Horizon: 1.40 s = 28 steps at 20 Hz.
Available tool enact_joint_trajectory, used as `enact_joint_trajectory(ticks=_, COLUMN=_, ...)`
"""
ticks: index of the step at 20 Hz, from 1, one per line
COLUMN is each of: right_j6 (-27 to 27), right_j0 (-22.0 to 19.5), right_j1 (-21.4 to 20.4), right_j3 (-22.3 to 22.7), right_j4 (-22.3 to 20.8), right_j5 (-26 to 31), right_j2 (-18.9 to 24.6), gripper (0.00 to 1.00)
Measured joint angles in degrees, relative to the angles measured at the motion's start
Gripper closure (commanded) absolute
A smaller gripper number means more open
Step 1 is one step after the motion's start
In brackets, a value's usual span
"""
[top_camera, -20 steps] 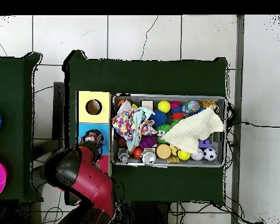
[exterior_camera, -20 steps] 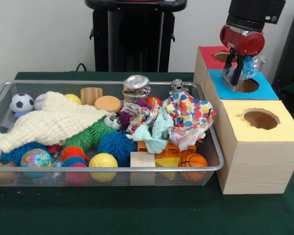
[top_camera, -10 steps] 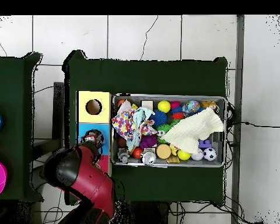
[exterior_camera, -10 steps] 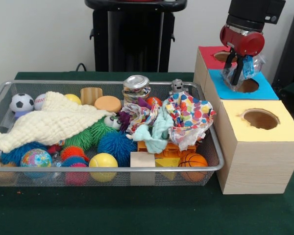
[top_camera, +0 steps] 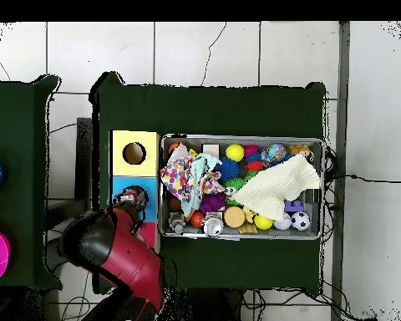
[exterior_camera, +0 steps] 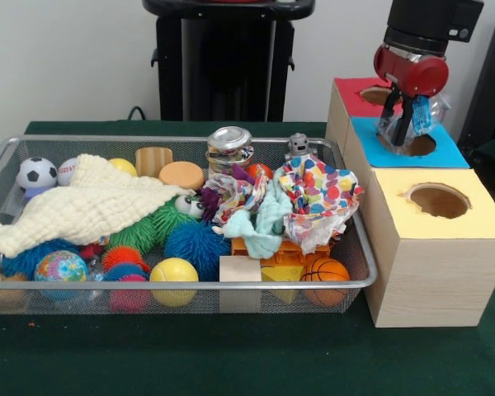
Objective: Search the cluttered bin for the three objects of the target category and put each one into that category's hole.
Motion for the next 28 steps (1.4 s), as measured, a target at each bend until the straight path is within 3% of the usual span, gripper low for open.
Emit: enact_joint_trajectory(ticks=28, right_j6=0.00, right_j0=-0.07, right_j1=-0.54, right_j3=0.28, right_j4=1.46, right_j5=0.00, right_j2=1.15, gripper=1.00)
